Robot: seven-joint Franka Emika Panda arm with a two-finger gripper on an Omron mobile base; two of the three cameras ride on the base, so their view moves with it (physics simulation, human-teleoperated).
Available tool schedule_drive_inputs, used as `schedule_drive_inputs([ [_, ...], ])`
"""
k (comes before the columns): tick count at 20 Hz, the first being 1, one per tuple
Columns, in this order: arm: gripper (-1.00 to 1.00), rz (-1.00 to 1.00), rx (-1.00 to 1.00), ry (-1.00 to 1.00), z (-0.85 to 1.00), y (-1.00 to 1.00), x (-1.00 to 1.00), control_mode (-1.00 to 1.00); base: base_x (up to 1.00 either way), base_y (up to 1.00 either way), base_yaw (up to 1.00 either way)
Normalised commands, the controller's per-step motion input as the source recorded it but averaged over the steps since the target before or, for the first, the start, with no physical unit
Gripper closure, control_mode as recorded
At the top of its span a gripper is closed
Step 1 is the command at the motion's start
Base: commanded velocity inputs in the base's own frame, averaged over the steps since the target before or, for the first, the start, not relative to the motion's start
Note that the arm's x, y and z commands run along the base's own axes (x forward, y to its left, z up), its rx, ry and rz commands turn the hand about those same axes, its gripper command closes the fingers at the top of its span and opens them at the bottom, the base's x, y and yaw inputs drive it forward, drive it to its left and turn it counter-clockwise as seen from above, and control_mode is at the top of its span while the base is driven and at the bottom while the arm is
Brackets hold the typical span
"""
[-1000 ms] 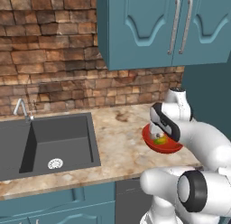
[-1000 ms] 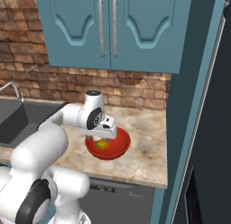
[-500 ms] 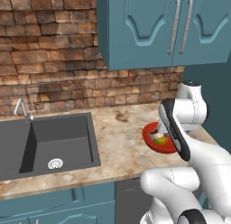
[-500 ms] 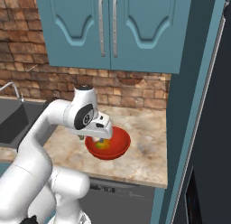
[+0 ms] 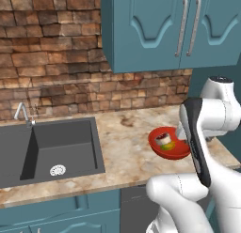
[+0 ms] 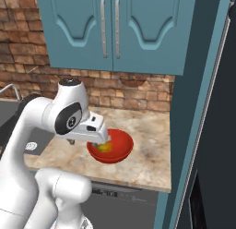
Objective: Take the steak, mango, and lime from the freezer and place them in the bowl on the counter.
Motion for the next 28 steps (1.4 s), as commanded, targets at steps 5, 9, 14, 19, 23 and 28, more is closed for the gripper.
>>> schedule_drive_inputs([
  [5, -1.0, 0.0, 0.0, -0.1, 0.59, 0.09, -0.66, -1.0, 0.0, 0.0, 0.0],
  [9, -1.0, 0.0, 0.0, -0.09, 0.59, 0.28, -0.19, -1.0, 0.0, 0.0, 0.0],
  [14, -1.0, 0.0, 0.0, -0.02, 0.51, 0.21, -0.27, -1.0, 0.0, 0.0, 0.0],
  [19, -1.0, 0.0, 0.03, 0.0, 0.3, 0.34, -0.18, -1.0, 0.0, 0.0, 0.0],
  [23, -1.0, 0.0, 0.03, -0.01, 0.0, 0.23, -0.33, -1.0, 0.0, 0.0, 0.0],
  [28, -1.0, 0.0, 0.0, 0.01, 0.0, 0.14, -0.19, -1.0, 0.0, 0.0, 0.0],
])
